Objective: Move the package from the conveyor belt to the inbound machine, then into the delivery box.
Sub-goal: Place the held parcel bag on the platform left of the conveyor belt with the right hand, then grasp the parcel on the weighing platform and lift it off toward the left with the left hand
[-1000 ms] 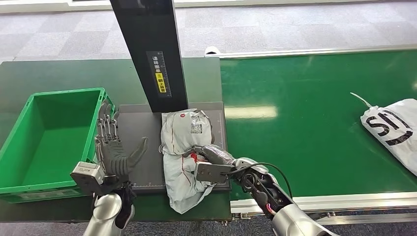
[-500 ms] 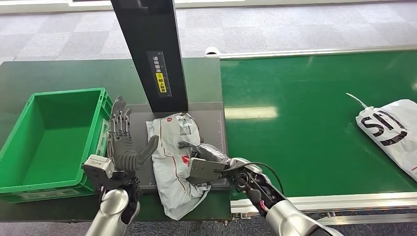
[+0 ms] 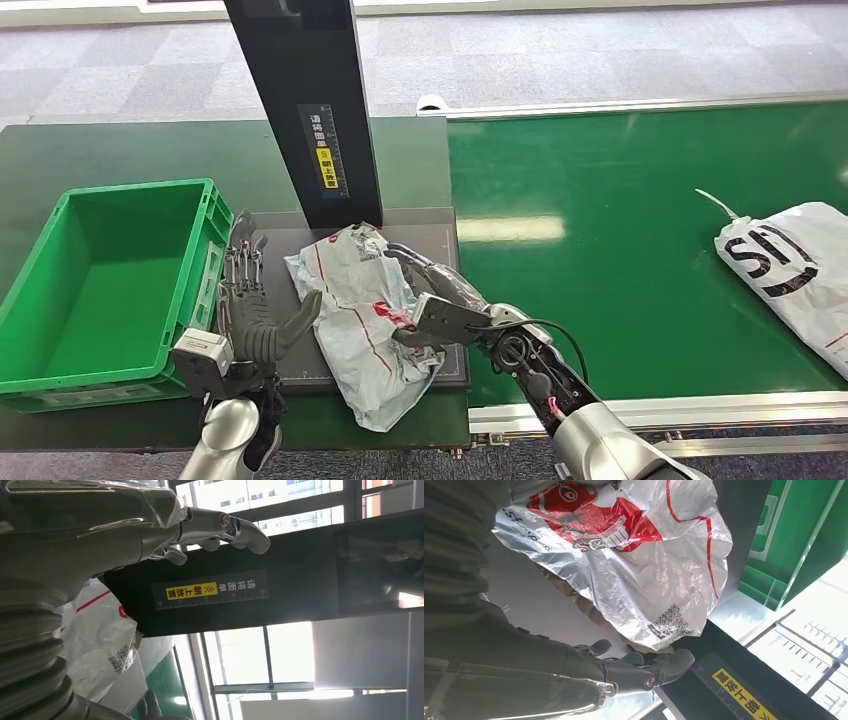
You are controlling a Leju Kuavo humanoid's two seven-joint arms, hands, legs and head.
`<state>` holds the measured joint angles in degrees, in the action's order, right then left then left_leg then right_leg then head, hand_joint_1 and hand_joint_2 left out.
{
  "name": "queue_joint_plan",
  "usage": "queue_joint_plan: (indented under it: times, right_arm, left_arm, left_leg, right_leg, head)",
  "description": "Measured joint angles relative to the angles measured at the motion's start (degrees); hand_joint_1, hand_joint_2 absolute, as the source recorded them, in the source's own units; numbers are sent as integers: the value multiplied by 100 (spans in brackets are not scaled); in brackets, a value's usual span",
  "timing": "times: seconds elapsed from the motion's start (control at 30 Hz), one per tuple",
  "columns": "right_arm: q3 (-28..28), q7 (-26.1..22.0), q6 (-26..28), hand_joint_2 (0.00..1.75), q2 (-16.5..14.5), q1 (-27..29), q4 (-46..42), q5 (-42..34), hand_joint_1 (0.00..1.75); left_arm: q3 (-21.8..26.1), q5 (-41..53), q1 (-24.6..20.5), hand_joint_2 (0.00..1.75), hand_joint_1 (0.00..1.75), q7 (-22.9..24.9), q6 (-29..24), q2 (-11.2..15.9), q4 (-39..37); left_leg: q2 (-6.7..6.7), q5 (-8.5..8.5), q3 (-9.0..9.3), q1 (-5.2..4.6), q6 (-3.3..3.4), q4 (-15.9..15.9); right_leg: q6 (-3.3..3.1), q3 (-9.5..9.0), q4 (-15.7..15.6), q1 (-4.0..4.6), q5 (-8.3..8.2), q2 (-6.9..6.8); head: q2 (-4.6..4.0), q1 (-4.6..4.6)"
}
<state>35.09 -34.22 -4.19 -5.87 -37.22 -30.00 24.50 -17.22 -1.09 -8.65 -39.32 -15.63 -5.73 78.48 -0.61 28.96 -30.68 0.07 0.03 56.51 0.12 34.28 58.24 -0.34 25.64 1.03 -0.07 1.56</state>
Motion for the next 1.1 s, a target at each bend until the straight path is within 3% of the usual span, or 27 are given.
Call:
queue_joint_plan:
  times: [0.3, 0.6, 0.77, 0.87, 1.0, 1.1]
  right_arm:
    - [-68, -101, 45, 175, 10, 62, -131, -89, 0]
    - [-420, -366, -162, 175, 64, 495, -1120, -553, 0]
    - [-847, -494, -398, 175, 113, 927, -1965, -1153, 0]
    - [-1281, -358, -366, 175, 151, 1174, -2512, -1210, 0]
    - [-1859, -343, -169, 175, 172, 1524, -3066, -1170, 0]
    - [-2247, -355, 418, 175, 162, 1767, -3552, -887, 0]
  left_arm:
    - [14, 14, 45, 175, 0, -4, -9, 0, 42]
    - [84, 375, 238, 175, 0, 247, 78, 3, 236]
    - [-61, 2177, 233, 175, 0, 1213, 28, 66, 33]
    - [-216, 3166, 233, 175, 0, 1586, 271, 96, -176]
    - [-261, 3474, 220, 175, 0, 1680, 464, 95, -328]
    - [-260, 3732, 149, 175, 0, 1868, 543, 86, -426]
  left_leg:
    - [0, 0, -1, 0, 0, 0]
    - [0, 0, 0, 0, 0, 0]
    - [-1, 0, 0, -1, 0, 0]
    - [0, 1, 0, -1, 1, 0]
    - [-1, 2, 0, -2, 1, 0]
    - [-2, 2, -1, -2, 1, 0]
  right_leg:
    - [0, 1, 0, 0, 0, 0]
    - [0, 2, -1, 0, 1, 0]
    - [1, 1, -2, -1, 1, -1]
    - [1, 1, -2, -1, 1, 0]
    - [1, 3, -3, -1, 1, -1]
    - [1, 3, -3, -1, 1, -1]
  head:
    - [0, 0]
    - [0, 0]
    - [0, 1]
    - [0, 0]
    - [0, 1]
    - [0, 1]
